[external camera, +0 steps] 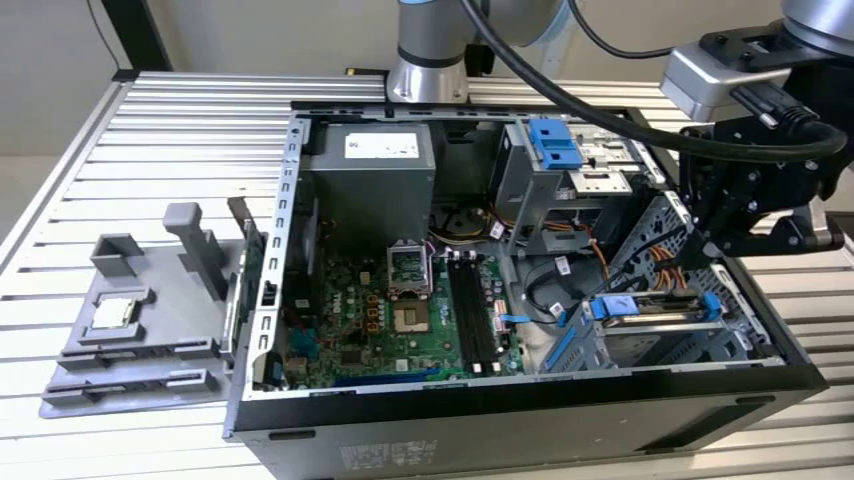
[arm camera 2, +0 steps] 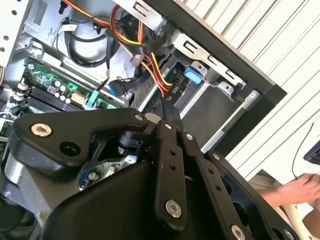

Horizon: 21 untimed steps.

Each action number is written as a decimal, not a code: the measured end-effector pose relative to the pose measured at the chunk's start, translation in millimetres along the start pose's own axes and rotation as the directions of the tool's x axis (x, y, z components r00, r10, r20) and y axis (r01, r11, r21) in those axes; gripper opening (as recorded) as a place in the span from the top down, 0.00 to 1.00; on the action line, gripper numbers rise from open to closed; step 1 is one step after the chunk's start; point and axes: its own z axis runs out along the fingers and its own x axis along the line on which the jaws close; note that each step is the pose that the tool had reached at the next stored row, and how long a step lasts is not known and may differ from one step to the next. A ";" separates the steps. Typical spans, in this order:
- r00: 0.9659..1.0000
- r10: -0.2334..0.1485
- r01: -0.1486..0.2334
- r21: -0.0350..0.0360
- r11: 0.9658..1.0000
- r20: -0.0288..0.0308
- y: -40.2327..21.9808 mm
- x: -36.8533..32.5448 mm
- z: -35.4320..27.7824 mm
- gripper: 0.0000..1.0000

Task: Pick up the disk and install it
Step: 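Insert the first disk wire, then insert the second disk wire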

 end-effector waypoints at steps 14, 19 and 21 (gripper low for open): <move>0.976 -0.217 0.217 0.021 0.976 0.008 -0.4 -1.2 3.0 1.00; 0.953 -0.303 0.303 0.050 0.952 0.004 -0.3 -1.3 5.0 1.00; 0.942 -0.337 0.336 0.062 0.940 0.001 -0.3 -1.4 5.8 1.00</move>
